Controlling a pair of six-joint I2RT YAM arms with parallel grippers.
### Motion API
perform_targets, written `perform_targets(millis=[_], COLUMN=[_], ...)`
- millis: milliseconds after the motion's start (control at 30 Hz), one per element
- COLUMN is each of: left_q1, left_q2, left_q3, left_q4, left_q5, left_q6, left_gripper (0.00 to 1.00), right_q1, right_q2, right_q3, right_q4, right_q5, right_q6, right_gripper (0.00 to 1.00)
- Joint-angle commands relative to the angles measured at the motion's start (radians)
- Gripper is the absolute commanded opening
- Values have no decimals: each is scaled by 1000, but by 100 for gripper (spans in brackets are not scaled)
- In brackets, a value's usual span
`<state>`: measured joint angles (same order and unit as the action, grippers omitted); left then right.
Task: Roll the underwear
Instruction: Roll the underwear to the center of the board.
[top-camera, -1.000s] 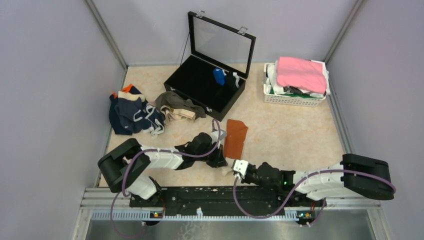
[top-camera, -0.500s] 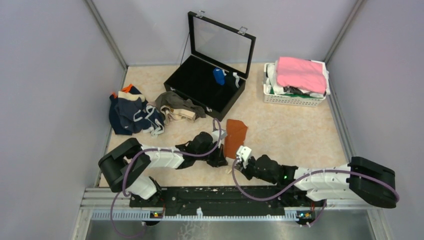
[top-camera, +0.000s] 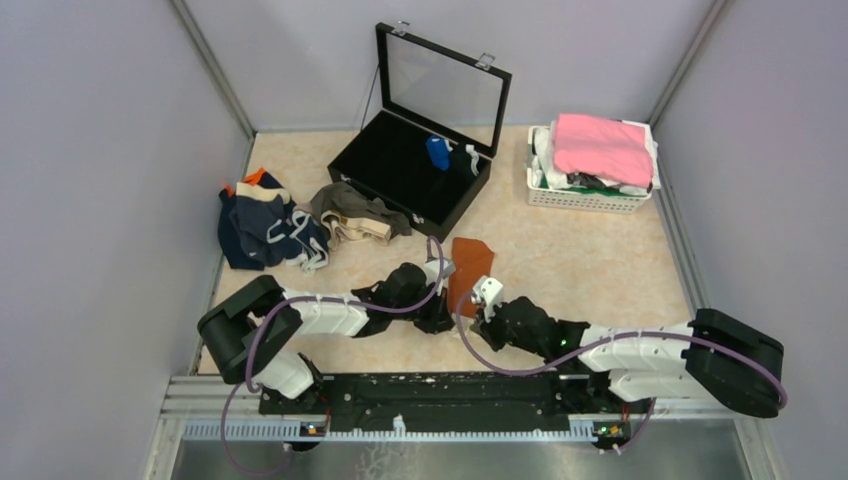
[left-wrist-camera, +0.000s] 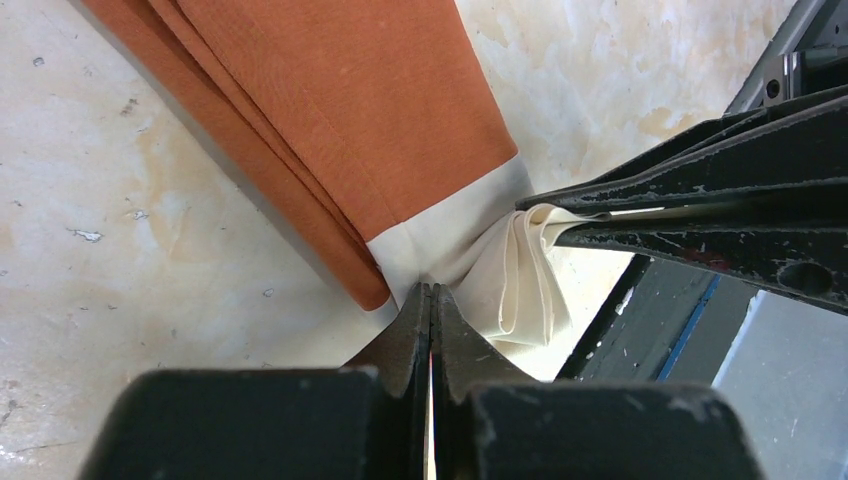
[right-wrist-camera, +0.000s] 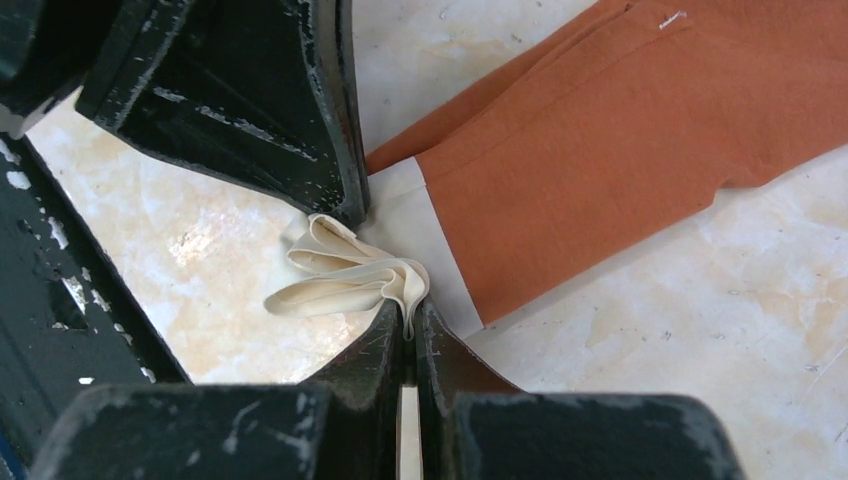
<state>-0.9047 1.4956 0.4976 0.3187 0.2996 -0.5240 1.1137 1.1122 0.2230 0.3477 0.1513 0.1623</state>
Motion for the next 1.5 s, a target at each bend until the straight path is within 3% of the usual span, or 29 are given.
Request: perform_targets(millis=[0,367,800,1267,1467], left_q1=[4,4,4,-17,-71], left_q2=[19,-29,-245,-417,-396], left_q3=[20,33,-7,-251,-256], left_q4=[-30,-56,-82,94,186], left_q5=[-5,-27,-102,-16,-58], left_q6=[25,20,5,25,15], left_gripper=[0,0,0,0,0], right_q1=[-22,-63,-112,-170,-181], right_q2=[30,106,210,311,342], right_q3=[46,91,168,278,295], right_q4=[-24,-117,-267,-394,-397], right_q5=[-4,-52,-148,-237,-279], right_q6=[22,76,183,337,357], right_gripper=[0,0,0,0,0])
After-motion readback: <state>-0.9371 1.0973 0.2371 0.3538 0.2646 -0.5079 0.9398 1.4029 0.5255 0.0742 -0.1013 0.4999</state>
